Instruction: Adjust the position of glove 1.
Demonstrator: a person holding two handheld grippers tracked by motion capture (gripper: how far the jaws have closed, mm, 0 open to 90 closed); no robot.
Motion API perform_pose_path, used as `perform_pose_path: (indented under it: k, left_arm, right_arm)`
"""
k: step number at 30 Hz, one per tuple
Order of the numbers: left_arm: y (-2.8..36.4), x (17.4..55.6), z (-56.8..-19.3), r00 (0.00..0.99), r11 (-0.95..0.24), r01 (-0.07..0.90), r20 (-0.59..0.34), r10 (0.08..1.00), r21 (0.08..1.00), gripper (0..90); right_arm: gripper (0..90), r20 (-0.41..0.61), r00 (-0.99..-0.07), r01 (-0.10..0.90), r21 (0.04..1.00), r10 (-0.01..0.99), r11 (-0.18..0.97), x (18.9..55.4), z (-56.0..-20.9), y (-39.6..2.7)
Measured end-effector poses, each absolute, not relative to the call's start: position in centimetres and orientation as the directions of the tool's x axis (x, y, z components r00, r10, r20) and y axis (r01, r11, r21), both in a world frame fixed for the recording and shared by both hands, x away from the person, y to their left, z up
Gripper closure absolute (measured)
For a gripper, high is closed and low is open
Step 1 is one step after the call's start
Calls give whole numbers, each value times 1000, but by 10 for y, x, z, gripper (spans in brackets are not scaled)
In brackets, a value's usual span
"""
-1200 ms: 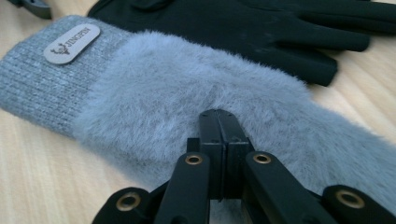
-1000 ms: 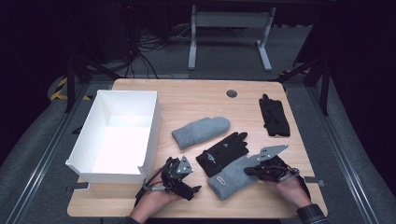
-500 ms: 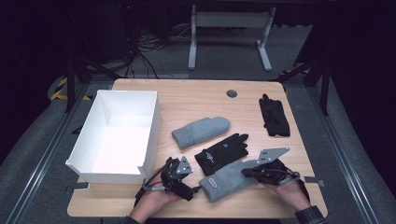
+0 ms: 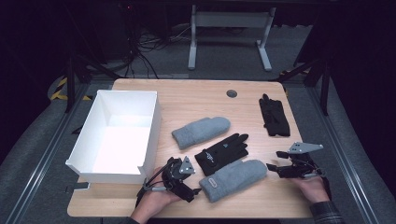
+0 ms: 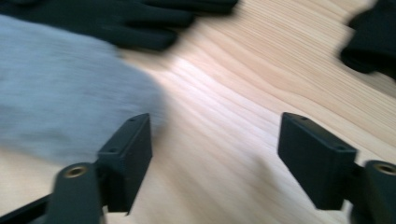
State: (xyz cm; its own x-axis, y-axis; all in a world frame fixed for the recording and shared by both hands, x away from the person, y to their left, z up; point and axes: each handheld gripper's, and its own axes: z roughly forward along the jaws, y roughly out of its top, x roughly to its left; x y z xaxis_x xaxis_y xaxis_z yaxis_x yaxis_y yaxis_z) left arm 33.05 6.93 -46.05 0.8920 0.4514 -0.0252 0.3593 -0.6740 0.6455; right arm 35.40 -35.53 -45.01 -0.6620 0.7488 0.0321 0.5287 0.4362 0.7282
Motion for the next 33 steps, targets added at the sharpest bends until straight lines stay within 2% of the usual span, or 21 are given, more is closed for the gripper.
perform_pose_path:
  k: [3,10,15,27,33]
  left_arm:
    - [69,333,-457,886,-662,368,-32,462,653,12]
    - [68,342,-449,877,-637,379,-41,479,672,33]
    - [65,362,-438,856,-603,407,-58,513,686,51]
    - [54,405,-422,814,-550,441,-59,577,709,108]
    - [48,426,-415,800,-555,430,-16,599,712,126]
  right_arm:
    - [195,36,-632,541,736,774,407,359,-457,-364]
    - [166,-13,-610,537,728,792,425,361,-466,-366]
    - [135,-29,-611,526,732,791,433,360,-468,-365]
    - [132,-30,-609,527,732,792,433,360,-468,-365]
    - [131,-29,-607,529,732,794,430,361,-468,-365]
